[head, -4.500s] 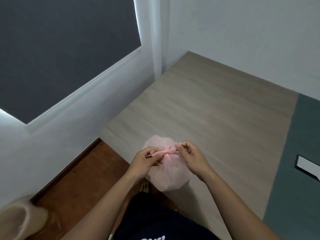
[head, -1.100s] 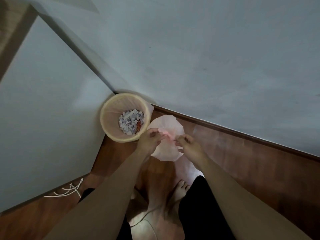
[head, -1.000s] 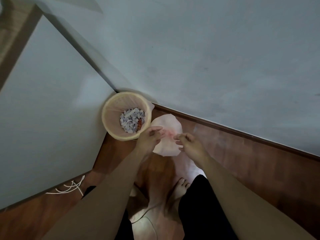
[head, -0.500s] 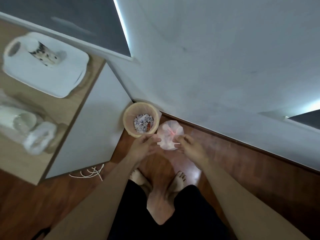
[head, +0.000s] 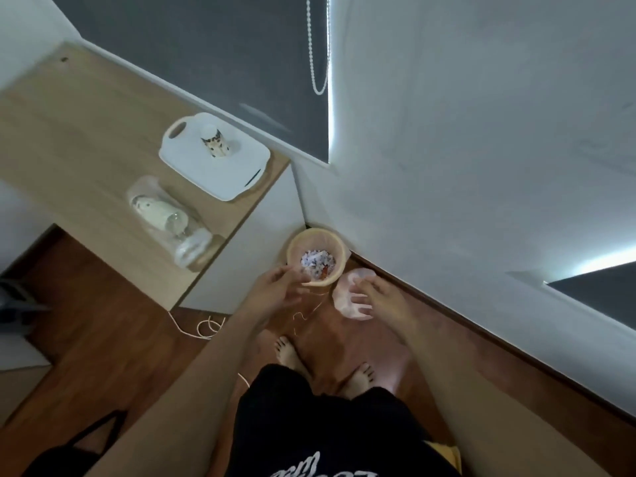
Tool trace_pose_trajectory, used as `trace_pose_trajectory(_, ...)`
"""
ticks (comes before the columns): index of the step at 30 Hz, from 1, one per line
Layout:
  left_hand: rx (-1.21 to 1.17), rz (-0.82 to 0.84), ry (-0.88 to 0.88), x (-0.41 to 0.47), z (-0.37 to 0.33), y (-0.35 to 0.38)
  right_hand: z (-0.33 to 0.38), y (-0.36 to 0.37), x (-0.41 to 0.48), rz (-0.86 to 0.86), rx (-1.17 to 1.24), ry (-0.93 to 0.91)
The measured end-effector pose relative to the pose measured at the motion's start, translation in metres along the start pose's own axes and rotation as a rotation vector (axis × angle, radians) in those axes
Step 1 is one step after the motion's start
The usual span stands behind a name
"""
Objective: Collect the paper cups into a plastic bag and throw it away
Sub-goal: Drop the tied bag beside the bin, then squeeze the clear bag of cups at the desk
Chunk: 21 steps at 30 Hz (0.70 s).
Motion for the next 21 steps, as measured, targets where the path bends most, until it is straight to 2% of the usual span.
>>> trace_pose_trajectory(8,-0.115,-0.119,0.014,-0.018,0.003,-0.08,0.043,0.054,0.002,0.093,-0.116,-0.089)
trace_pose_trajectory(21,-0.076,-0.015,0.029,0.021,-0.052,-0.225,0.078,0.184,0.018,-0.027,0.094,-0.032)
Point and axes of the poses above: each hand's wrist, its own x-axis towards the middle knuckle, its own y-axis out of the palm, z = x × y, the point moved 4 cm from there along x, towards the middle knuckle, and after that the axes turned 5 degrees about -x, right-handed, at the moved point
